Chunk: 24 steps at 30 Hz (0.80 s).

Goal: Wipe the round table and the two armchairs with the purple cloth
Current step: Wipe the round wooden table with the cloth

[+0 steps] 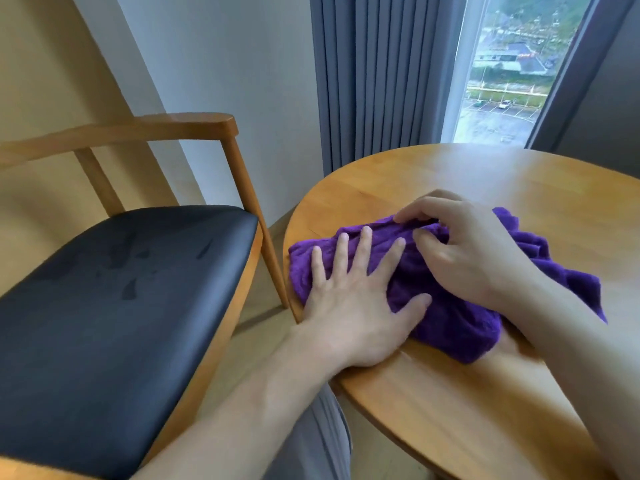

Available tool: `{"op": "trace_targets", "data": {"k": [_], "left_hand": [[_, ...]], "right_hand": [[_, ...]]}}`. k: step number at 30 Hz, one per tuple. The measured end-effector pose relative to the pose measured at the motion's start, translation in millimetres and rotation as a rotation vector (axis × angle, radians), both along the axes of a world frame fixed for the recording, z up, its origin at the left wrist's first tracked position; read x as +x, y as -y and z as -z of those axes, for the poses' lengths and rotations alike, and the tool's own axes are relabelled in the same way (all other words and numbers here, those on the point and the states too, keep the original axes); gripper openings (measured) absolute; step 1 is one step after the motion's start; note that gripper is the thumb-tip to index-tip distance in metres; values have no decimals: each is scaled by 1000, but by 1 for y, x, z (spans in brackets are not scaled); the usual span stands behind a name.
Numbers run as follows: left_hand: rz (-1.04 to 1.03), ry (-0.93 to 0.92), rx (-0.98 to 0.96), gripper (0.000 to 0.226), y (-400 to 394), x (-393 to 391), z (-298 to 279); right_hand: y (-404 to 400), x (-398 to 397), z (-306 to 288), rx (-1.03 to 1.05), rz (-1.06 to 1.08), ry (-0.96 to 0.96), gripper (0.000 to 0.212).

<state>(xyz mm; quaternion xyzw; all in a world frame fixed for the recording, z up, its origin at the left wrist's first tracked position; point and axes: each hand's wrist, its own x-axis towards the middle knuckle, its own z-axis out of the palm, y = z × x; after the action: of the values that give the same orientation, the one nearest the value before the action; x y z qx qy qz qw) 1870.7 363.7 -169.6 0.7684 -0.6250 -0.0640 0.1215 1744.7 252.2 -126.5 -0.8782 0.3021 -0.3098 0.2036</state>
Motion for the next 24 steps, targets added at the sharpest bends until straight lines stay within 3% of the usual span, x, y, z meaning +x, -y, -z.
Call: {"op": "trace_targets", "data": {"k": [8,17,24], "left_hand": [[-8,22,163,68,37,63,-10],[284,12,10,64,-58,49,2],[74,59,200,59,34,106,-23]], "right_hand": [[13,-14,3,105,45,-18,30],[2,-15,-1,99,-12,6,28],[-5,-10,2,133,-52,-40,27]]}}
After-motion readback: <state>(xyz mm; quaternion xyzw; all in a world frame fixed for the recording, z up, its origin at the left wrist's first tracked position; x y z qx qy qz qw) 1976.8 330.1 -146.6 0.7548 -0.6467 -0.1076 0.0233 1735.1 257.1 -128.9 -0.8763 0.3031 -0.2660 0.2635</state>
